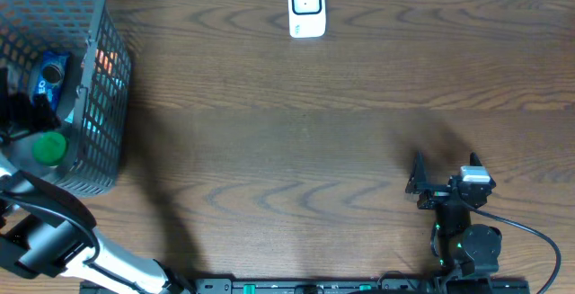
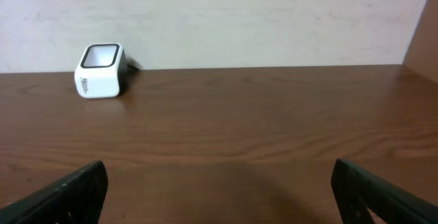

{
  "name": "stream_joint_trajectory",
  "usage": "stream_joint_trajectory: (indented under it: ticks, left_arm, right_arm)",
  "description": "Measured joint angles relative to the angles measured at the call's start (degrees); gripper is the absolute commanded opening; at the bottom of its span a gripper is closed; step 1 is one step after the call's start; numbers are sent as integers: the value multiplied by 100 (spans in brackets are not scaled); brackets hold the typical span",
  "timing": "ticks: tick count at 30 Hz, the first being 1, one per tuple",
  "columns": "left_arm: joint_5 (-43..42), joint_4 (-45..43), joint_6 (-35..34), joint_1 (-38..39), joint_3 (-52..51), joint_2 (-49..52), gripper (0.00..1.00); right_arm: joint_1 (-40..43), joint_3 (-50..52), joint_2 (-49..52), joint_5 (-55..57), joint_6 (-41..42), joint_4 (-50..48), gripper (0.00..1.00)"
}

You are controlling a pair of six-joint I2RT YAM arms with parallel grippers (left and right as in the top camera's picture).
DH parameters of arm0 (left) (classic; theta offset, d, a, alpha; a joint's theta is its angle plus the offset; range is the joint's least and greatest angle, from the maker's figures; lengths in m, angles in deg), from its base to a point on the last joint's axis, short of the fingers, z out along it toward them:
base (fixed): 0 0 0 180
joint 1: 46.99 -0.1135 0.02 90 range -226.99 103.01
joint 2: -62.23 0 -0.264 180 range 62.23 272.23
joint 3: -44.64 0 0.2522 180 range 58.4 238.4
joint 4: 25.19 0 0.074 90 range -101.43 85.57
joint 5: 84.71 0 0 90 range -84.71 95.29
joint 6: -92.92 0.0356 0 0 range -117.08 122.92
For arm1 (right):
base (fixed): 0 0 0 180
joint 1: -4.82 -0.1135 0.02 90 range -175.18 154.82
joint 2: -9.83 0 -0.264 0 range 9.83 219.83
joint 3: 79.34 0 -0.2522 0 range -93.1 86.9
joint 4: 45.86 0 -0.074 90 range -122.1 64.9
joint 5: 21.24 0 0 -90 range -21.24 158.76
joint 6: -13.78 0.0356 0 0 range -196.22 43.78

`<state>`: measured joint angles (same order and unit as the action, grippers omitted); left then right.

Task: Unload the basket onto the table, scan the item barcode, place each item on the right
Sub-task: 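Reach the left gripper into the basket and grasp the green-lidded jar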

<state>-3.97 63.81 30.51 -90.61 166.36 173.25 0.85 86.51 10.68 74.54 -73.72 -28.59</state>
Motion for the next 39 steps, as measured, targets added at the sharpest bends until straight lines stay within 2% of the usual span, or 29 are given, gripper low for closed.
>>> stream_joint_trajectory:
  ticks: [16, 23, 39]
  left_arm:
    - [291, -1062, 721, -42, -1126, -2, 98]
    - [365, -1567, 809, -42, -1753, 0, 98]
    - [164, -2334, 848, -42, -2094, 0, 98]
  right_arm:
    - [0, 0, 0, 0, 0, 2, 99]
    - [0, 0, 0, 0, 0, 2, 99]
    - [0, 0, 0, 0, 0, 2, 99]
